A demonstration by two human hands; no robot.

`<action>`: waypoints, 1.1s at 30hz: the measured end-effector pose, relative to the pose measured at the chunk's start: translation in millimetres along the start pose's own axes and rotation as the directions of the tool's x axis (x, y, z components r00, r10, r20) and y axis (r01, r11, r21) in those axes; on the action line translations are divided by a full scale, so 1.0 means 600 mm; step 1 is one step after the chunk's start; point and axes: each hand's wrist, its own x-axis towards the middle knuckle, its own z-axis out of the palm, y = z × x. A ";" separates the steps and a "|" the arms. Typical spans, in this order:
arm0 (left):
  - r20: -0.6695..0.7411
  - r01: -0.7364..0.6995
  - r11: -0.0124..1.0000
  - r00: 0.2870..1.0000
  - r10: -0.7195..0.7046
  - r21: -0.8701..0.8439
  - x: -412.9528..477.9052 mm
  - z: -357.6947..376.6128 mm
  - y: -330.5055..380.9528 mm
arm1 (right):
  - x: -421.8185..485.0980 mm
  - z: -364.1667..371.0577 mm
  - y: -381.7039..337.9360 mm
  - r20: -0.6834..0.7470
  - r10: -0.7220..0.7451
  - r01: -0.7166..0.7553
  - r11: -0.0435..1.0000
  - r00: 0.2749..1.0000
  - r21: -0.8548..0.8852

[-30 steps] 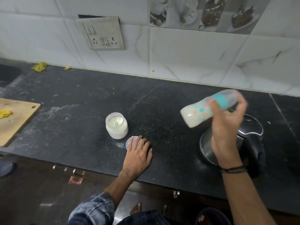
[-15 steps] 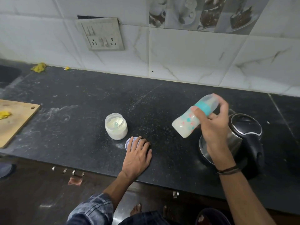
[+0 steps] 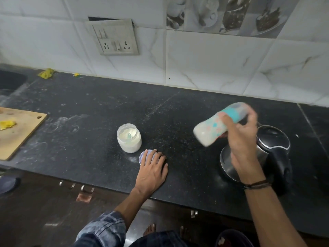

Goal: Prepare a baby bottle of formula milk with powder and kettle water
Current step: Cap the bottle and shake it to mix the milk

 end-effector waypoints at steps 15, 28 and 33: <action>0.003 0.006 1.000 1.000 -0.006 0.005 0.000 0.006 -0.002 | 0.011 0.000 -0.010 -0.087 -0.053 0.061 0.993 0.995 0.101; -0.013 0.003 1.000 1.000 -0.003 -0.003 0.002 -0.005 0.003 | 0.000 -0.012 0.002 -0.066 0.014 -0.011 0.998 0.998 0.058; -0.006 0.000 1.000 1.000 0.000 0.003 0.001 -0.005 0.003 | 0.003 -0.010 0.003 0.015 0.049 -0.049 0.998 0.999 -0.044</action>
